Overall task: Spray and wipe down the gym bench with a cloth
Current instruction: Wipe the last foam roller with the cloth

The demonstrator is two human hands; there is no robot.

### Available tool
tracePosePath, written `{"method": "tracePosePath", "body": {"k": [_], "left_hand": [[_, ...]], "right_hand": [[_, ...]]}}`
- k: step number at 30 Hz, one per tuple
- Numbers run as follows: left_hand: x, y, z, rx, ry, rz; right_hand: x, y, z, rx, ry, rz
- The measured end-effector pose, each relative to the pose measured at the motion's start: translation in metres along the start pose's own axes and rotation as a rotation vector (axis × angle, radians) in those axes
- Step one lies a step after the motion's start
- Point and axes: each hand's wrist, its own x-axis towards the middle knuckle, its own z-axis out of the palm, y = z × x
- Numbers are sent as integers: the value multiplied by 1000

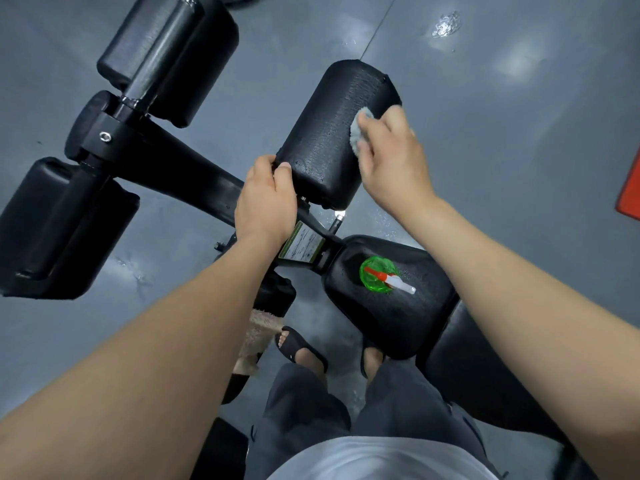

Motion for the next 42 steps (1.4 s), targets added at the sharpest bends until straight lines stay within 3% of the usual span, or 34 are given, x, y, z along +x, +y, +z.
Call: {"method": "tracePosePath", "body": {"k": [10, 18, 23, 25, 36, 39, 42], "left_hand": [[2, 0, 1, 10, 7, 13], [2, 0, -1, 4, -5, 9], [2, 0, -2, -13, -10, 13], [2, 0, -2, -11, -6, 9], [1, 2, -4, 0, -9, 10], [1, 1, -3, 7, -9, 1], [1, 2, -3, 0, -13, -6]], "right_hand": [[-27, -13, 2, 66, -188, -334], [10, -10, 13, 88, 20, -12], [-17, -22, 17, 104, -96, -199], [-10, -18, 13, 67, -105, -175], [73, 17, -8, -125, 45, 418], [58, 1, -2, -52, 62, 367], [22, -20, 5, 26, 22, 163]]}}
